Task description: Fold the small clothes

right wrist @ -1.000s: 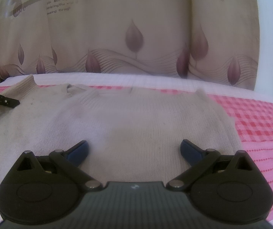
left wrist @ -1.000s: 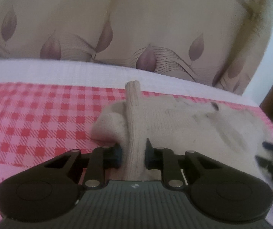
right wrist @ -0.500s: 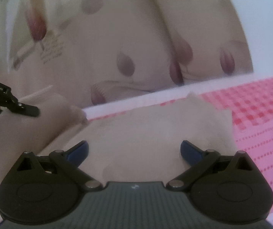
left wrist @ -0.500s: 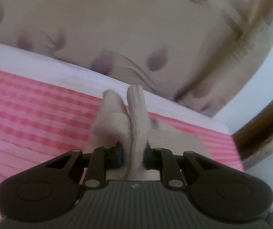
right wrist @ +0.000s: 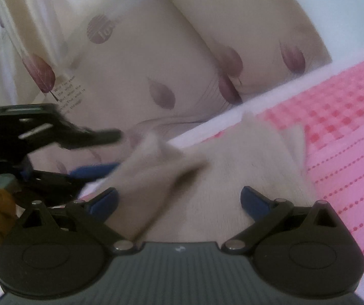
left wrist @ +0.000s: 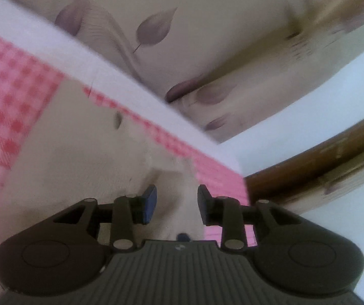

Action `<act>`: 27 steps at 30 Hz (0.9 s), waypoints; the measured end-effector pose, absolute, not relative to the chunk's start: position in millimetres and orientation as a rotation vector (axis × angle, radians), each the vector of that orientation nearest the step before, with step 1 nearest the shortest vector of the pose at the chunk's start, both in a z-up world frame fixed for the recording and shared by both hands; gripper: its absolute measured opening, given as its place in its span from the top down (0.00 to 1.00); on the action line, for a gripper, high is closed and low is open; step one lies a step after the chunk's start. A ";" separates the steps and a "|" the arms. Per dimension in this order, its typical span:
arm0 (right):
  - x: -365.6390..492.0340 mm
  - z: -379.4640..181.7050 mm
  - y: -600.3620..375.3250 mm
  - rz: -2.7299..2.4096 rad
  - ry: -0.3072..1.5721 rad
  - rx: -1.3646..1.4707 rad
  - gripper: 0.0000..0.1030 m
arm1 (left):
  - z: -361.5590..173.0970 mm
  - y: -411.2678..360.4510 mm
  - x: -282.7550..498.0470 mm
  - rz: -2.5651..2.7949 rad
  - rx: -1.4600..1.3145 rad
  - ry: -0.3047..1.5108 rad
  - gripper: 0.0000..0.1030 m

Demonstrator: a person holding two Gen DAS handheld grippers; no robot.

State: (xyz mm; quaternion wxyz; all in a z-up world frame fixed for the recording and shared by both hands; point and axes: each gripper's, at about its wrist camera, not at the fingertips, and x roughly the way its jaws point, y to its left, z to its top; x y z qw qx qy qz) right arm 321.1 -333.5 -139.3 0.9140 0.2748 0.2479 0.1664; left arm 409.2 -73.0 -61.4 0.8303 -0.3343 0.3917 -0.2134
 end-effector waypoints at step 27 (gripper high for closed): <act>379.3 -117.0 -272.7 0.503 0.717 0.372 0.74 | -132.0 -47.0 248.2 -0.621 -0.247 0.377 0.05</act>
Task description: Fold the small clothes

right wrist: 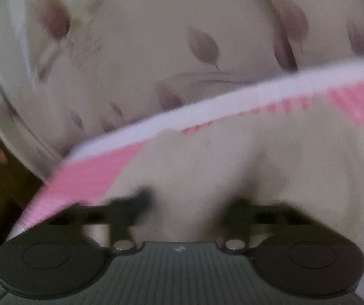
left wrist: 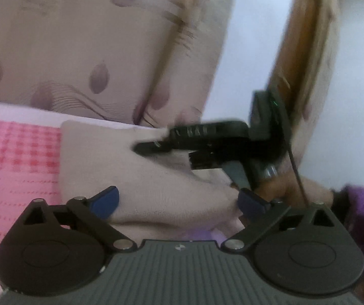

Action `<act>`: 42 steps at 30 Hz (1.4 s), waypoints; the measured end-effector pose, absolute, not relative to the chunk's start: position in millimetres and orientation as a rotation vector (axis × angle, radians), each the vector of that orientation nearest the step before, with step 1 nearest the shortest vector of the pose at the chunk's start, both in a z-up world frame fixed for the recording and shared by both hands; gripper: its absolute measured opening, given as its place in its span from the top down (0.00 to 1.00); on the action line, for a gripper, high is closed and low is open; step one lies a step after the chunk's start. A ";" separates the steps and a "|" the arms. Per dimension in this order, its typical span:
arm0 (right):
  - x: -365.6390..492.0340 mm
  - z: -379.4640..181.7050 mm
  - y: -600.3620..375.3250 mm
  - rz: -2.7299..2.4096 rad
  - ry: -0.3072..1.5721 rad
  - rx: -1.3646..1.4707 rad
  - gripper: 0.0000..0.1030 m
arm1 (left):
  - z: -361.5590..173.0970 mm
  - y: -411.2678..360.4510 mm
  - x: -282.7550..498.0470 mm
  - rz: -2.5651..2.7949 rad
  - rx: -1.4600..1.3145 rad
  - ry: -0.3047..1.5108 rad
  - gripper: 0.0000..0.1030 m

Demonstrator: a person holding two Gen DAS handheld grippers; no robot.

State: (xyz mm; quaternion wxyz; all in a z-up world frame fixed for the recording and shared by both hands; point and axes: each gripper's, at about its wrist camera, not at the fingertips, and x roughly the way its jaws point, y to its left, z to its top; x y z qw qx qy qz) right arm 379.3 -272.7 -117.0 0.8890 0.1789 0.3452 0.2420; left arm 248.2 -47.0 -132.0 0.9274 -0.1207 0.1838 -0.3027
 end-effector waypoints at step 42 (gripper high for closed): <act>271.3 -133.3 -408.7 0.296 0.583 0.539 0.61 | -136.3 -142.6 254.2 -0.234 0.316 0.376 0.08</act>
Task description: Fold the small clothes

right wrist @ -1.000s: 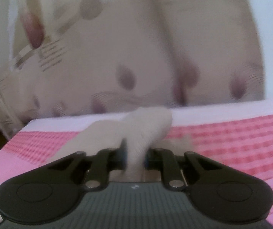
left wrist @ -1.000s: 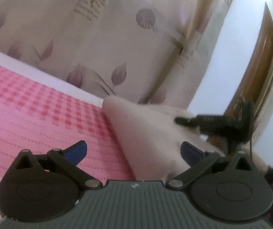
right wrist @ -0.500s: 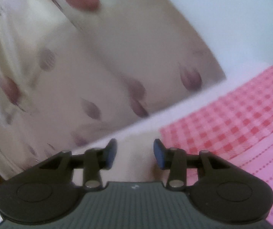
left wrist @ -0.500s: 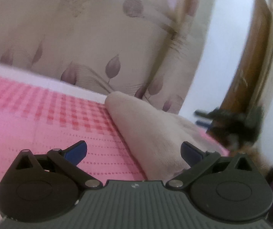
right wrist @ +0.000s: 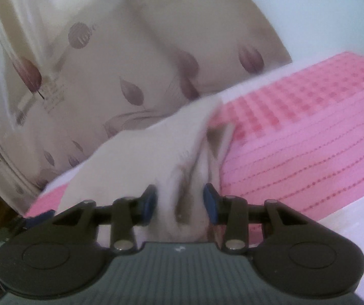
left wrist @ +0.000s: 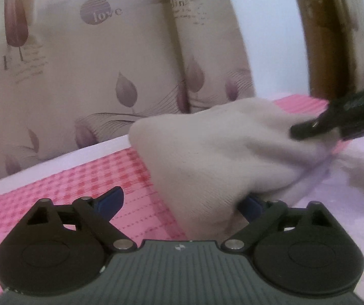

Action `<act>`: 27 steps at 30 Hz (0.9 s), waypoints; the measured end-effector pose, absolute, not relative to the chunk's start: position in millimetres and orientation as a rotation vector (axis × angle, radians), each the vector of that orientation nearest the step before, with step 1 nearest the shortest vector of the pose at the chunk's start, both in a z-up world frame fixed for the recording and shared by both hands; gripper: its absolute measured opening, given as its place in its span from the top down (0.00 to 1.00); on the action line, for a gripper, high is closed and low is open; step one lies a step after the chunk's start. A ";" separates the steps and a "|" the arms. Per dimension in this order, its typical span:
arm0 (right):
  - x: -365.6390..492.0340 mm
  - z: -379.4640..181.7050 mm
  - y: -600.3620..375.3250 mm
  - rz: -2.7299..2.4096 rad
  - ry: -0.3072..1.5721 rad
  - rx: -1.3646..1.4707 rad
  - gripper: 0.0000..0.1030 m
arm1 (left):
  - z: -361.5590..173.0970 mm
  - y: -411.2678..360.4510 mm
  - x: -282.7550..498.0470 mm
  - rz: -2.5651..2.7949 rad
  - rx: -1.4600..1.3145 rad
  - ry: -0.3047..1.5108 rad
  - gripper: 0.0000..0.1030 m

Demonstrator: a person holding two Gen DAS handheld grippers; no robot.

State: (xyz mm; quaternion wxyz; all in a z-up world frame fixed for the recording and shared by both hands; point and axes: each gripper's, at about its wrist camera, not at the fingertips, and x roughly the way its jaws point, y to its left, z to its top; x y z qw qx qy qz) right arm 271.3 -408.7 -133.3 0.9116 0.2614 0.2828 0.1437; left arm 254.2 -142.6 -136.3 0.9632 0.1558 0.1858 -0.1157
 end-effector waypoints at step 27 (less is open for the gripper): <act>276.6 -94.3 -366.3 0.458 0.536 0.311 0.63 | -101.1 -110.4 269.2 -0.304 0.002 0.300 0.14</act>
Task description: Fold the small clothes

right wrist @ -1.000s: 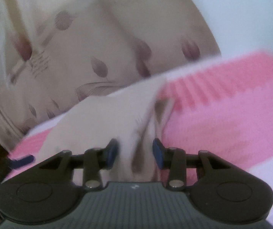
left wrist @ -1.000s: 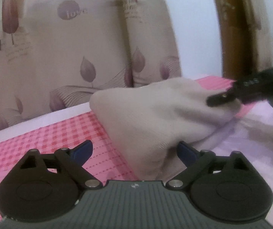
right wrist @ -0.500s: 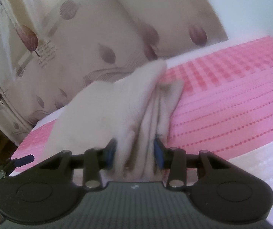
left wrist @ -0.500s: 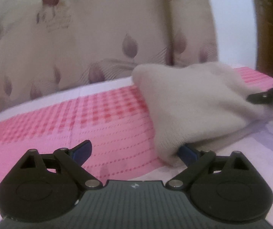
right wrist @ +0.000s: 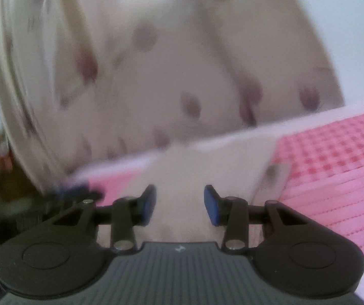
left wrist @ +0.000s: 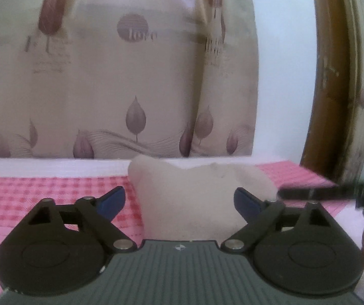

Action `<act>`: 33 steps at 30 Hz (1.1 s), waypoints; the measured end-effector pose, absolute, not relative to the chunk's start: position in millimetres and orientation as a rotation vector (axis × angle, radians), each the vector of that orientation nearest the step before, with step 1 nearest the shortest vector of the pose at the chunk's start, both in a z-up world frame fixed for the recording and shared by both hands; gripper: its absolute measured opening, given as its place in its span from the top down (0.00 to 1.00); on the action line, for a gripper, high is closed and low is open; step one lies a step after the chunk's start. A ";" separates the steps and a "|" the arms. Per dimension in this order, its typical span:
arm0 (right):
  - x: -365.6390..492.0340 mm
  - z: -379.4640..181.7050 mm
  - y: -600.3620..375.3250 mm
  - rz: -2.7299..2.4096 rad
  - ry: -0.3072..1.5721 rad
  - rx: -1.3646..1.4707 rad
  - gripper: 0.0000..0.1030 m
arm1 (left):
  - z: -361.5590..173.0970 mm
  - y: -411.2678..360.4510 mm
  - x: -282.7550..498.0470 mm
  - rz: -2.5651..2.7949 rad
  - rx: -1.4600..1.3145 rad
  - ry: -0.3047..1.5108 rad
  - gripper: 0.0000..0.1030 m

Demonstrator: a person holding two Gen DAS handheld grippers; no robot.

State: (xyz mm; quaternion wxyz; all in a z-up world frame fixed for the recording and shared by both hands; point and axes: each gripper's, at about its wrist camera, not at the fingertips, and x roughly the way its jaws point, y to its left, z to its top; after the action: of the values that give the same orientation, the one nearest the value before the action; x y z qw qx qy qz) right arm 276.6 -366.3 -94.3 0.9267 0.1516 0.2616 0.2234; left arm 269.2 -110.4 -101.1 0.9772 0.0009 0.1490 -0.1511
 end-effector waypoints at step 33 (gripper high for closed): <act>283.4 -131.3 -350.4 0.270 0.566 0.096 0.72 | -133.7 -93.3 279.8 -0.242 -0.029 0.397 0.03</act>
State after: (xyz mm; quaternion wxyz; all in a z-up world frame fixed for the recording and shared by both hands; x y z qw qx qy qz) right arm 283.4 -350.4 -131.3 0.9501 0.0474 0.2784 0.1327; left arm 279.8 -93.3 -133.7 0.9730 -0.0142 0.1966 -0.1200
